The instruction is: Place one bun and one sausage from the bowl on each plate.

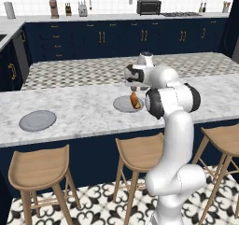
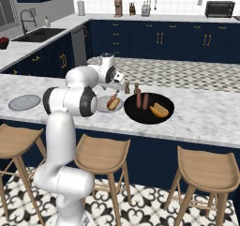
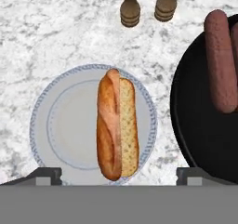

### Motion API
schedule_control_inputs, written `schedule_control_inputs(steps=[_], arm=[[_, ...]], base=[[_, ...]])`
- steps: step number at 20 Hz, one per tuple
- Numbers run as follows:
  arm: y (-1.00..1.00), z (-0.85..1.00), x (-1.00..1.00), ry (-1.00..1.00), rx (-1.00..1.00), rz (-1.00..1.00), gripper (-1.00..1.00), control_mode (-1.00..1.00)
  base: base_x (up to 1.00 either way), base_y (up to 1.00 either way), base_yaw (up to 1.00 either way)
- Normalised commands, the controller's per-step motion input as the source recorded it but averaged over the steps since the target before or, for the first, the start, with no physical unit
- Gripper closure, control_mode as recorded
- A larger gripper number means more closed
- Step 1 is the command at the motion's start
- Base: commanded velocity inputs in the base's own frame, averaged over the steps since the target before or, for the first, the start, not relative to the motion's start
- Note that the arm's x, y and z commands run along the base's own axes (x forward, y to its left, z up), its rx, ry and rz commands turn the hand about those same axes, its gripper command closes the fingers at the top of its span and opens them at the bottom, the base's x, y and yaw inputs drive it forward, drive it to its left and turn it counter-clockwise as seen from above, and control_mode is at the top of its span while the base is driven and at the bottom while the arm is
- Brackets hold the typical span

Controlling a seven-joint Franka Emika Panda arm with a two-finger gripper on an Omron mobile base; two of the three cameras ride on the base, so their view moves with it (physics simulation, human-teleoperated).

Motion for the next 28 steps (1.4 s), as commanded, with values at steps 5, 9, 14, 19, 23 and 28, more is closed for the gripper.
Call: schedule_control_inputs(steps=[5,9,14,19,23,28], arm=[[-0.85,0.03,-0.61,-0.38,0.00,0.02,-1.00,-1.00],[-0.68,0.40,0.00,-0.13,0.05,0.01,-1.00,-1.00],[-0.70,0.20,0.19,0.01,0.07,0.01,-1.00,-1.00],[-0.49,0.02,0.13,0.06,0.08,0.01,-1.00,-1.00],[-0.05,-0.21,0.25,0.00,0.00,0.00,-1.00,-1.00],[0.00,-0.08,0.33,0.00,0.00,0.00,-1.00,-1.00]], base=[[0.00,0.00,0.00],[0.00,0.00,0.00],[0.00,0.00,0.00],[0.00,0.00,0.00],[0.00,0.00,0.00],[0.00,0.00,0.00]])
